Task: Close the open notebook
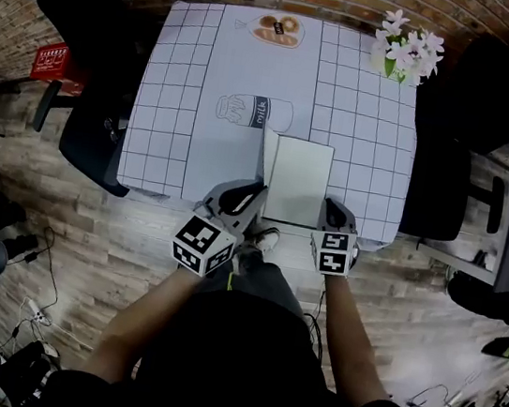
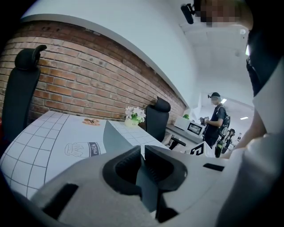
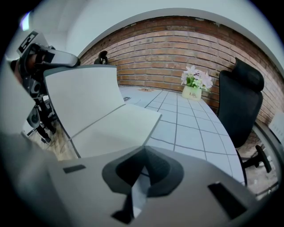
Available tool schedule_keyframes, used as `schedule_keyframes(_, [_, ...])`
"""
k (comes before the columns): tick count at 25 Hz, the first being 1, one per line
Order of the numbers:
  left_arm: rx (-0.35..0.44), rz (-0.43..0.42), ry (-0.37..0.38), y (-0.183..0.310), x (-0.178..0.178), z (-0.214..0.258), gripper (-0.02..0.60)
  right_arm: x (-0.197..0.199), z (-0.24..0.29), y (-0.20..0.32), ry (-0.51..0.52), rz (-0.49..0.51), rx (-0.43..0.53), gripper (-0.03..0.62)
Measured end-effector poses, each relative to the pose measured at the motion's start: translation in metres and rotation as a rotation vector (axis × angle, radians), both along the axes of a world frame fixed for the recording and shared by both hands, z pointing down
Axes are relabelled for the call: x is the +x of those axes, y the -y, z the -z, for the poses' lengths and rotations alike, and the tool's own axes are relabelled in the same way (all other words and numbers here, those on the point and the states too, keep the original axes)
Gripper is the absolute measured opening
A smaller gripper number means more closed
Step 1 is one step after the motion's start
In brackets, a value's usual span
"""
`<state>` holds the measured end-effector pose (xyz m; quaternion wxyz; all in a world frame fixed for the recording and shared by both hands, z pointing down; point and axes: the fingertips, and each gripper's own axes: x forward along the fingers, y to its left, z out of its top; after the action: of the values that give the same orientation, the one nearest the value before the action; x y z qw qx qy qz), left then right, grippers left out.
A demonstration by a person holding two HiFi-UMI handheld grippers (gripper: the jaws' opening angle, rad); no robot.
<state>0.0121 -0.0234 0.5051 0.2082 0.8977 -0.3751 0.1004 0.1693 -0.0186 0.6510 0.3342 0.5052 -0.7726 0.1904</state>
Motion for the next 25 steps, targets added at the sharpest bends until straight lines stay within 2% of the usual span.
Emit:
schedule_keyframes(7, [0.076,-0.094,0.062,-0.006,0.030,0.004,0.031,0.001,0.000,-0.002,0.019,-0.004,-0.001,0.014])
schedule_keyframes(16, [0.107,-0.189,0.105,-0.008,0.066,0.000,0.031,0.020,0.000,-0.010,0.024,-0.058,-0.001,0.014])
schedule_keyframes(19, [0.082,-0.233,0.091,-0.010,0.082,-0.006,0.031,0.030,0.001,-0.013,0.020,-0.083,-0.001,0.014])
schedule_keyframes(25, [-0.049,-0.324,0.046,-0.012,0.114,-0.031,0.057,0.039,0.005,-0.014,0.023,-0.104,0.005,0.014])
